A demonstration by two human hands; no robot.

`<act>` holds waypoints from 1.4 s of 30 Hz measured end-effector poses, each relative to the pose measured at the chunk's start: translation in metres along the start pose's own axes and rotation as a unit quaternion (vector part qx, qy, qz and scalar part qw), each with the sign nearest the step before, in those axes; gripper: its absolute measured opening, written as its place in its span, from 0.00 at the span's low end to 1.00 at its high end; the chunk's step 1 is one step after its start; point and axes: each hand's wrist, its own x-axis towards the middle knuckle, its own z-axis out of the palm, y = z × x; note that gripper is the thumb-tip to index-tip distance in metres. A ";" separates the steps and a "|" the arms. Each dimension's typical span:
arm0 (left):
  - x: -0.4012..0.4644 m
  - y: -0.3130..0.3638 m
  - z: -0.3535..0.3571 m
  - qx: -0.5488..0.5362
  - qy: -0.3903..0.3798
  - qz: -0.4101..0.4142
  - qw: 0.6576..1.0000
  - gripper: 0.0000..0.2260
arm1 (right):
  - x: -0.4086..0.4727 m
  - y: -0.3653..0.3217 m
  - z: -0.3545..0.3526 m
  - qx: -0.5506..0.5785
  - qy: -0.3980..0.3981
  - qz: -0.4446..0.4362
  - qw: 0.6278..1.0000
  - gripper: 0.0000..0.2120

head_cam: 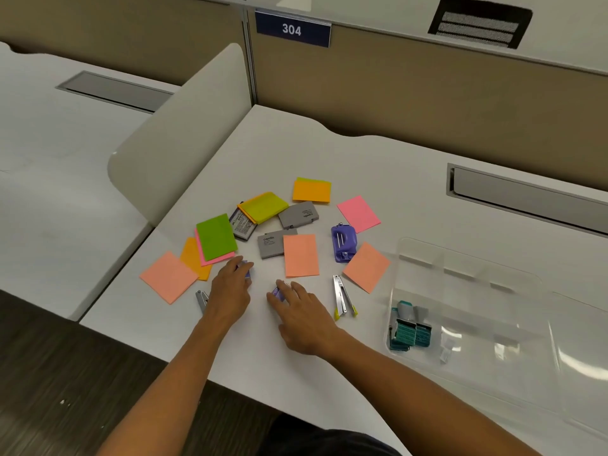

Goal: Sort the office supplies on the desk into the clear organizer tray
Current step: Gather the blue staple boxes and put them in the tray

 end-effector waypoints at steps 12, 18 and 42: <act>-0.034 0.021 0.008 -0.067 0.004 0.016 0.998 0.21 | -0.042 0.011 0.009 0.062 0.044 -0.008 0.997 0.15; -0.061 0.045 0.020 -0.094 -0.012 0.049 0.994 0.21 | -0.070 0.014 0.005 0.109 0.031 -0.006 0.994 0.13; -0.101 0.199 0.054 -0.203 0.002 0.158 0.966 0.23 | -0.196 0.102 -0.041 0.257 0.205 0.122 0.936 0.16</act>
